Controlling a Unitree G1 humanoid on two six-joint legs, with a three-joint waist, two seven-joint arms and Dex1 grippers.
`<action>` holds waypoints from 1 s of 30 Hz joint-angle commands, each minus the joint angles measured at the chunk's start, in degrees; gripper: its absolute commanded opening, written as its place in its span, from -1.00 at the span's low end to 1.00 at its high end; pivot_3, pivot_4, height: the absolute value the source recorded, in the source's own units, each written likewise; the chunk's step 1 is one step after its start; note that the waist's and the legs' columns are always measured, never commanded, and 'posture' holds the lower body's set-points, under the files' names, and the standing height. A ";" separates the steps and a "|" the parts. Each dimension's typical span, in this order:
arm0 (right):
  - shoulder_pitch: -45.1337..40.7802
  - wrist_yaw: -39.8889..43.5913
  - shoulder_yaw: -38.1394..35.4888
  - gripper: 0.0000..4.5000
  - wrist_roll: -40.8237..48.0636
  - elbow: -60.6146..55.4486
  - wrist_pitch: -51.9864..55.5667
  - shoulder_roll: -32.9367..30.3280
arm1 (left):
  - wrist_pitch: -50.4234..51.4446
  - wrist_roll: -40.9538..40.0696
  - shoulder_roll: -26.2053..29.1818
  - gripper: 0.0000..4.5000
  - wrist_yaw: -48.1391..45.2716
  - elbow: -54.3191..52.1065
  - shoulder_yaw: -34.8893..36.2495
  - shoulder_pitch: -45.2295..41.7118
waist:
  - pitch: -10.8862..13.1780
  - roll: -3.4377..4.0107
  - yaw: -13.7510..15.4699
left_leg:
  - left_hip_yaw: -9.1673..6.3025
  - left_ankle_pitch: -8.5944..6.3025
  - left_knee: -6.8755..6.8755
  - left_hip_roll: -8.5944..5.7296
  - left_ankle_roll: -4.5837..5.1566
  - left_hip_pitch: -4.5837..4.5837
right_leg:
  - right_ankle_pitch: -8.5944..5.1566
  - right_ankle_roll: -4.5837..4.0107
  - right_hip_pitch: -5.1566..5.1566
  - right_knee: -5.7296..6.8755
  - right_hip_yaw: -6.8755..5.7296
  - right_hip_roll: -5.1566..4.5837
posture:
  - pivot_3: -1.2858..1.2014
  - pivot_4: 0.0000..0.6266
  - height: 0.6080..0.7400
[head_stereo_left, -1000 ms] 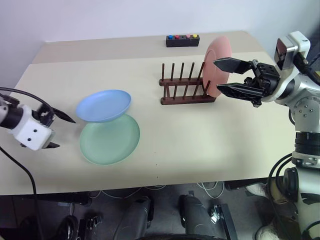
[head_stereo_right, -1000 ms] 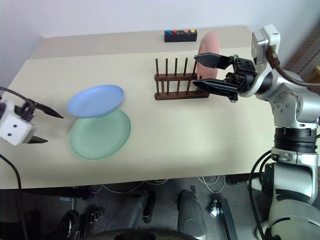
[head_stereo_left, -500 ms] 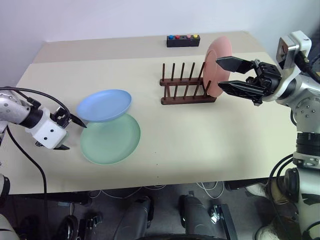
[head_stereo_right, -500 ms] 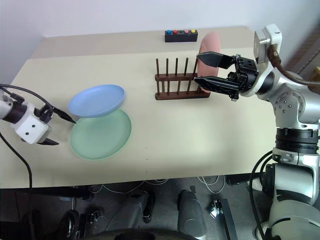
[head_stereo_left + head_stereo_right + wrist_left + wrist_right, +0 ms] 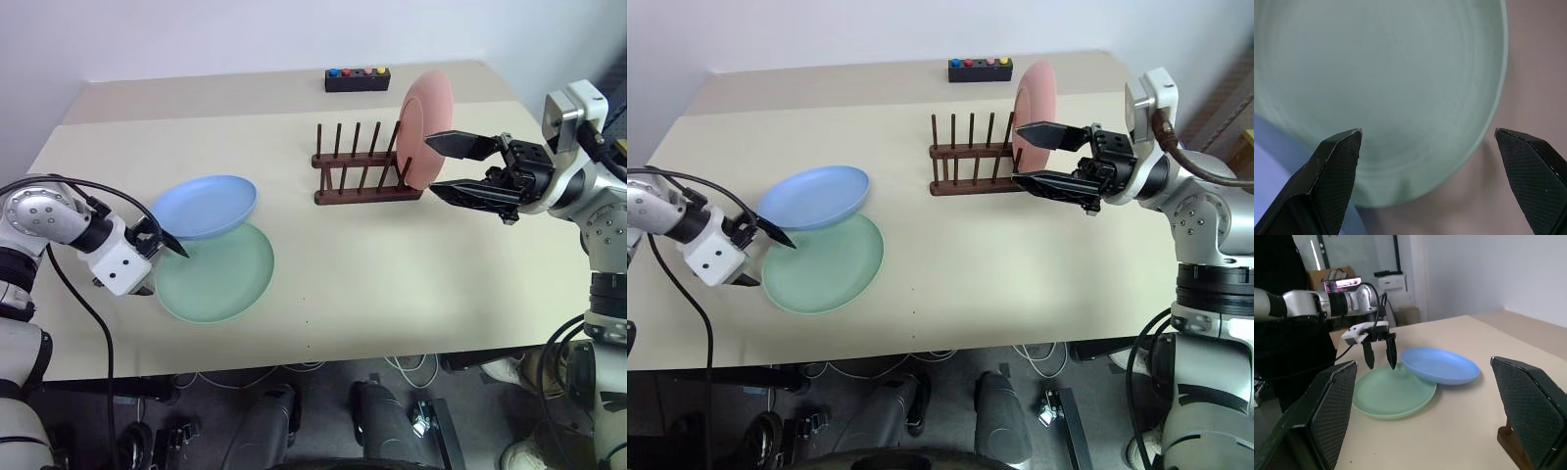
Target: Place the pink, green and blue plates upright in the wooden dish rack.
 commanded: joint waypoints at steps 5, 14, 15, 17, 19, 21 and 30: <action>-0.42 0.13 -0.64 1.00 0.16 -1.83 -0.91 -0.79 | 0.83 1.40 0.45 0.38 -0.11 -0.42 0.27 0.16 | 0.00 0.00 0.06 | 0.00 0.00 0.01 0.00 0.00 0.00 | 0.00 0.00 0.00 0.00 0.00 0.00 | 0.03 -0.52 1.00; -1.09 0.25 -0.30 1.00 -0.02 -0.97 -1.03 -0.53 | 1.95 -1.79 0.09 -0.98 -0.03 -3.14 1.76 1.67 | 0.00 0.00 0.07 | -0.01 0.00 0.03 0.00 0.00 -0.01 | 0.00 0.00 0.00 0.01 0.00 0.00 | 0.03 -0.52 1.00; -1.17 0.26 -0.22 1.00 -0.13 -0.80 -1.17 -0.46 | 3.46 -3.19 0.39 -0.98 -0.11 -4.20 1.56 2.07 | 0.00 0.00 0.07 | 0.00 0.00 0.03 0.00 0.00 -0.01 | 0.00 0.00 0.00 0.01 0.00 0.00 | 0.03 -0.52 1.00; -1.27 0.29 -0.15 1.00 -0.29 -0.53 -1.37 -0.37 | 6.53 -6.68 1.18 -0.98 -0.20 -6.92 1.15 3.01 | 0.00 0.00 0.06 | 0.00 0.00 0.03 0.00 0.01 -0.01 | 0.00 0.00 0.00 0.01 0.00 -0.01 | 0.03 -0.52 1.00; -1.36 0.30 -0.13 1.00 -0.36 -0.32 -1.49 -0.30 | 10.19 -10.69 2.10 -0.98 -0.20 -10.56 1.02 4.15 | 0.00 0.00 0.01 | -0.01 0.00 0.03 0.00 0.01 -0.01 | 0.00 0.00 -0.01 0.03 0.01 0.00 | 0.03 -0.52 1.00; -1.48 0.36 -0.04 1.00 -0.46 0.01 -1.70 -0.23 | 13.90 -14.55 3.64 -0.98 -0.20 -15.10 0.56 5.30 | 0.00 0.00 -0.06 | -0.01 0.00 0.03 0.00 0.01 -0.01 | 0.00 0.00 -0.02 0.04 0.01 0.00 | 0.03 -0.52 1.00; -1.92 0.63 0.34 1.00 -0.79 0.90 -2.37 0.09 | 37.14 -33.83 9.09 -0.98 -0.20 -37.64 4.25 12.88 | 0.00 0.00 -0.08 | 0.00 0.00 0.02 0.01 0.01 -0.01 | 0.00 0.00 -0.04 0.05 0.06 0.00 | 0.03 -0.52 1.00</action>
